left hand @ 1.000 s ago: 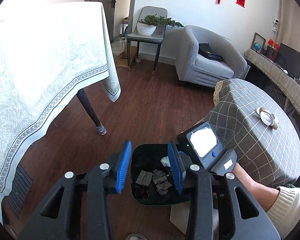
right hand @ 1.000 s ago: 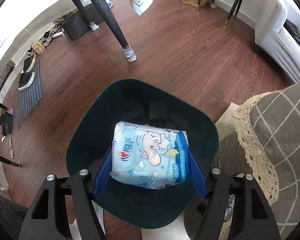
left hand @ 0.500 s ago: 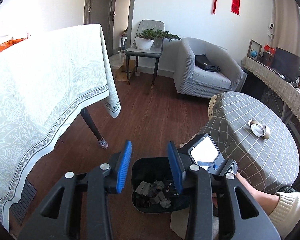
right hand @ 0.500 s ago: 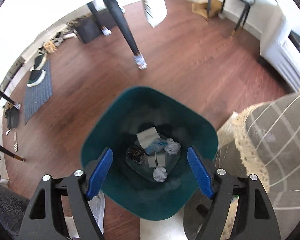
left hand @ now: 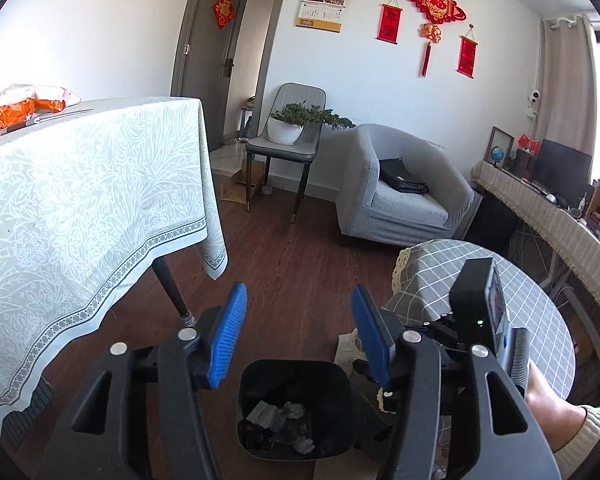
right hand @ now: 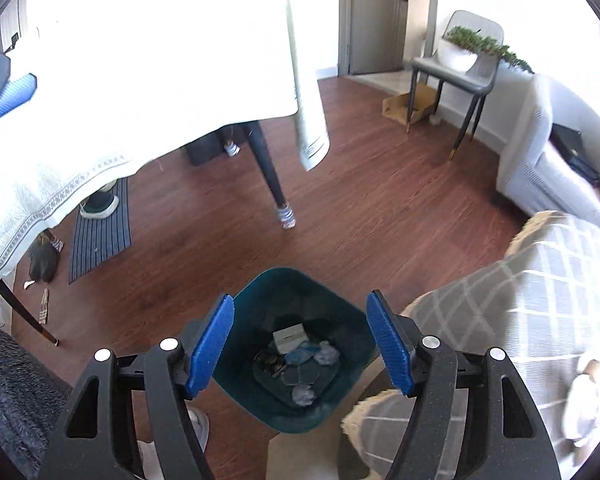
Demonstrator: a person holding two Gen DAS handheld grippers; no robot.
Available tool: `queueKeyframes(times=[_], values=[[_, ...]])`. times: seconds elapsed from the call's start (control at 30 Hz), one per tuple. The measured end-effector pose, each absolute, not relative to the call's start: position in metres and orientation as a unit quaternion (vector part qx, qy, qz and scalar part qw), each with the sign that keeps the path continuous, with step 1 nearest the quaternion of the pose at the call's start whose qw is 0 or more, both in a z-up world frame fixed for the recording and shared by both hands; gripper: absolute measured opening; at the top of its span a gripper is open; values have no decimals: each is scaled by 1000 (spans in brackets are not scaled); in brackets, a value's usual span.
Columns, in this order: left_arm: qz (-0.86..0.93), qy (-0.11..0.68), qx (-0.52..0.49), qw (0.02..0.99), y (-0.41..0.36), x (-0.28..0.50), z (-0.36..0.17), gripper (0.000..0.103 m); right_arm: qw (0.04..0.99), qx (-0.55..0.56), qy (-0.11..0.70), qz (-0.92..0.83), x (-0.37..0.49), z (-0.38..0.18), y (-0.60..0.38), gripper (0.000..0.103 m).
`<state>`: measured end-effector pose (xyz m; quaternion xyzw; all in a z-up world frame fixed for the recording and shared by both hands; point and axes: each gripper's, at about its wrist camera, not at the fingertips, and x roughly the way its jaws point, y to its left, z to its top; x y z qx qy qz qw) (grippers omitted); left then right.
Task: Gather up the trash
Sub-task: 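Move both tools back over the table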
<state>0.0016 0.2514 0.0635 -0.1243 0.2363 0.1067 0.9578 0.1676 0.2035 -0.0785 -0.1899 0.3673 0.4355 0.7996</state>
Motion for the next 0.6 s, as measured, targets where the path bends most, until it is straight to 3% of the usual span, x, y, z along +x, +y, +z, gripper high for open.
queueKeyframes(times=[0.33,0.6], values=[[78,254,-120,957,219,30,57,68,845,-169,322,392,183,-27,119,70],[40,278,-102,954,181,57,48,77,867,-182,301,353,210,-14,40,91]])
